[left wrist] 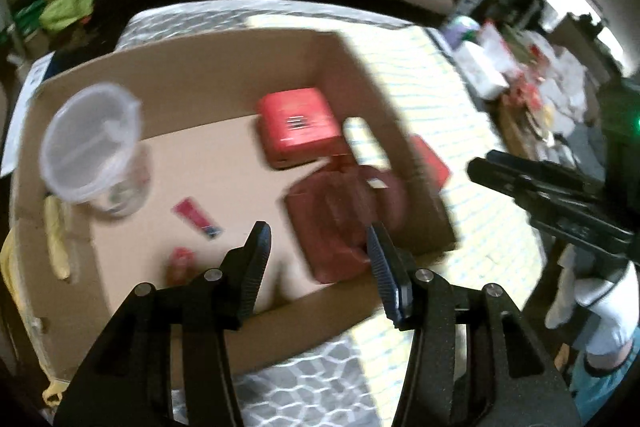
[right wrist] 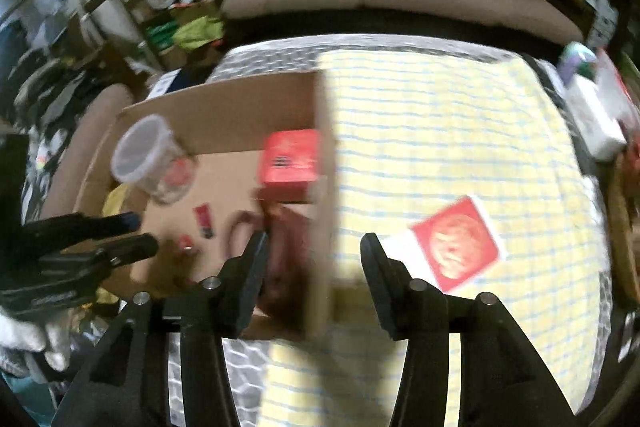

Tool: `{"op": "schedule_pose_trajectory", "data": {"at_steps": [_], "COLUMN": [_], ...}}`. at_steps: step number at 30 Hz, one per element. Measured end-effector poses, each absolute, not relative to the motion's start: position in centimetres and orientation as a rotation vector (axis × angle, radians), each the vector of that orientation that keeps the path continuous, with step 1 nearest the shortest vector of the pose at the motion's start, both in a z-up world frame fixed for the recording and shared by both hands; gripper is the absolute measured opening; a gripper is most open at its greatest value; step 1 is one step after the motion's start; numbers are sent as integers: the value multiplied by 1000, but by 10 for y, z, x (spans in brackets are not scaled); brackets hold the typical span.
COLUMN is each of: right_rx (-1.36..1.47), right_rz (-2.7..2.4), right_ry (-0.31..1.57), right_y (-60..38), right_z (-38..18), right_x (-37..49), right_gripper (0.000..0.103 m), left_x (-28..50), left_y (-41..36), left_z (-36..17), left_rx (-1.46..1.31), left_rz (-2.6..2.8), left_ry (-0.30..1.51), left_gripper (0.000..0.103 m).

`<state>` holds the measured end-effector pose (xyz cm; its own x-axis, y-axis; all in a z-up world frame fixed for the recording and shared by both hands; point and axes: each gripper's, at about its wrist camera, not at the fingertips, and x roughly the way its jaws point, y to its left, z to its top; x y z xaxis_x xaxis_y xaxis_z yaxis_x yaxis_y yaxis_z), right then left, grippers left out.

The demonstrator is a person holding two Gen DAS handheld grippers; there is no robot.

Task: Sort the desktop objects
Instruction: 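Withdraw both tools from the box toward the red card, then grasp the edge of the red card with the left tool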

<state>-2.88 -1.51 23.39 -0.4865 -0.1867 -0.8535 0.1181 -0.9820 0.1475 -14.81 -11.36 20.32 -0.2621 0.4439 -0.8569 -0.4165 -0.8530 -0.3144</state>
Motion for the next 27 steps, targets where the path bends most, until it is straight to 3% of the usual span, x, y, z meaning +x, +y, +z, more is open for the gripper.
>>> {"op": "schedule_pose_trajectory", "data": {"at_steps": [12,19,27], "right_rx": [1586,1588,1568], "right_rz": [-2620,-2564,-2482], "right_ry": [-333,-664,-951], "right_y": [102,151,180], "right_z": [199,153,100], "right_x": [-6,-7,-17], "right_gripper": [50,49,47], "left_x": [-129,-163,-207], "left_y": [14,71,123], "left_z": [209,188,144], "left_rx": [-1409,-1507,-1629], "left_rz": [2029,1930,1913], "left_ry": [102,22,126], "left_gripper": [47,47,47]}}
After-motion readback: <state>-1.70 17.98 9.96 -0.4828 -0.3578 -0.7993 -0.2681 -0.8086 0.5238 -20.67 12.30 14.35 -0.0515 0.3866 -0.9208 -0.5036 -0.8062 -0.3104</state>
